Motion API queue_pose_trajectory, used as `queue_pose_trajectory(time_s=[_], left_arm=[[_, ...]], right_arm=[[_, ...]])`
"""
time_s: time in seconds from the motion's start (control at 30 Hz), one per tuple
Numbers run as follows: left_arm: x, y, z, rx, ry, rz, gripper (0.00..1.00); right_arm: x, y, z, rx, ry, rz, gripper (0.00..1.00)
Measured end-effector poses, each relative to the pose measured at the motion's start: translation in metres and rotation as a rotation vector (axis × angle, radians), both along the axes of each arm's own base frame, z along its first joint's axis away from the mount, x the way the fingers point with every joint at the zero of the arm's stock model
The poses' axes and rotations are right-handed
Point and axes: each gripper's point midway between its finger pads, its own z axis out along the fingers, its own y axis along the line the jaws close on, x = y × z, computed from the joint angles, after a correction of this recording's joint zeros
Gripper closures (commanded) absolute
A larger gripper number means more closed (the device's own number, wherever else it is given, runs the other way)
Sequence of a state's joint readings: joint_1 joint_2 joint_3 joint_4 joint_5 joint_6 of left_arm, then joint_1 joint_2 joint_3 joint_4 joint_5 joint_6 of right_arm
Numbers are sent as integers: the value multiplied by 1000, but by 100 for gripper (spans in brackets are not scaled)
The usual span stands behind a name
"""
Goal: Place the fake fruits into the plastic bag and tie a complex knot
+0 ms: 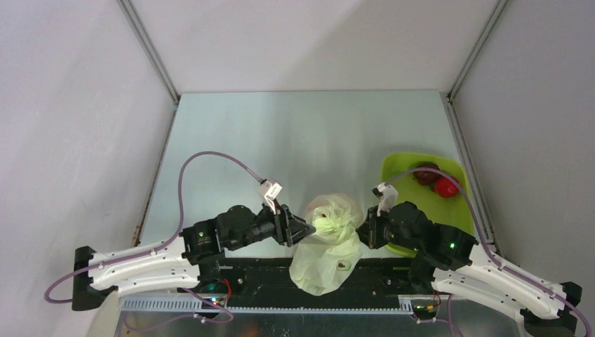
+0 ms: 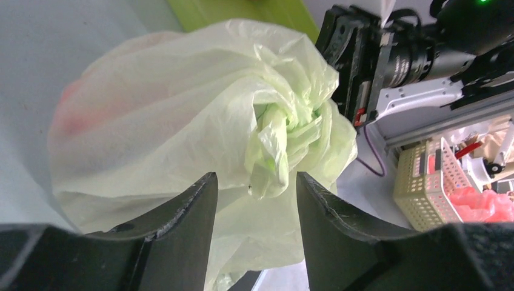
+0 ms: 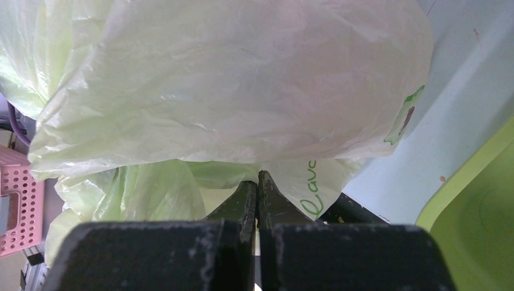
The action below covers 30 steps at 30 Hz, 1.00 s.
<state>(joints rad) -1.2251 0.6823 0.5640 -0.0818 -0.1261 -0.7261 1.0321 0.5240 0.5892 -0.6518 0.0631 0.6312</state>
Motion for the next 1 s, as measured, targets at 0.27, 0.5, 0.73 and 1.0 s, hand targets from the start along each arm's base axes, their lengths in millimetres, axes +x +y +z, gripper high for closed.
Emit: queue_pose_trajectory(time_s=[0.27, 0.5, 0.73, 1.0], left_arm=[[-6, -8, -6, 17, 27, -11, 44], [-7, -19, -15, 53, 50, -16, 48], [-1, -19, -14, 46, 66, 28, 89], [7, -8, -19, 86, 69, 91, 100]], right_arm=[[0, 0, 2, 7, -5, 0, 100], [0, -1, 2, 10, -7, 0, 100], [-1, -1, 4, 17, -12, -1, 100], [4, -6, 3, 3, -24, -30, 100]])
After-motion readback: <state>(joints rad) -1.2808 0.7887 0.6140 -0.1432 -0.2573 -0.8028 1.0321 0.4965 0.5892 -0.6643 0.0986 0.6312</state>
